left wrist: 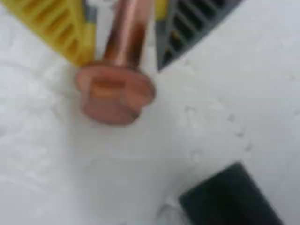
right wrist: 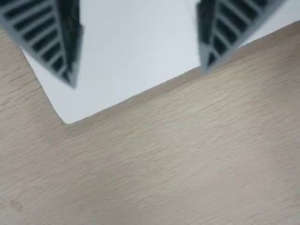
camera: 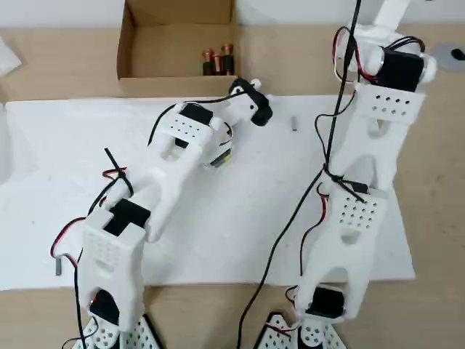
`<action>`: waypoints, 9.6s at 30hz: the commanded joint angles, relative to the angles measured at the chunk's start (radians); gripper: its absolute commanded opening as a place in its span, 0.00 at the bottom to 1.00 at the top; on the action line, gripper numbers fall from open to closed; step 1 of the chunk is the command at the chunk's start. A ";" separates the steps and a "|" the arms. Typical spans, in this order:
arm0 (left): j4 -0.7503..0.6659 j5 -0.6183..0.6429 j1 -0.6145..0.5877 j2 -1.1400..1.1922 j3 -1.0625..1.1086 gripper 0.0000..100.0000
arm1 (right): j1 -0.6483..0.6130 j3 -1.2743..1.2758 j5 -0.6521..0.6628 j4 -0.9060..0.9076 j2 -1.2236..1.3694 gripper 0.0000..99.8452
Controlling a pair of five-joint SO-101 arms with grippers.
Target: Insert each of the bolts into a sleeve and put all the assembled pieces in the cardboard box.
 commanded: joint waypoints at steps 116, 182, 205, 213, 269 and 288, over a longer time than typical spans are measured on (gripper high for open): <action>-0.242 0.499 -0.396 -1.739 0.848 0.00 | -0.593 -0.039 0.048 0.140 -0.433 0.01; -0.660 0.531 0.029 -1.339 0.829 0.00 | -0.463 3.232 0.238 -1.014 -2.727 0.01; -0.752 0.548 0.078 -1.196 0.671 0.00 | -0.587 3.306 0.290 -1.415 -2.729 0.01; -0.749 0.554 0.127 -1.109 0.572 0.00 | -0.585 3.306 0.287 -1.493 -2.729 0.01; -0.276 0.809 0.176 -1.121 0.258 0.00 | -0.590 3.307 0.250 -1.448 -2.723 0.01; -0.358 0.786 0.183 -1.112 0.353 0.00 | -0.590 3.307 0.250 -1.442 -2.729 0.01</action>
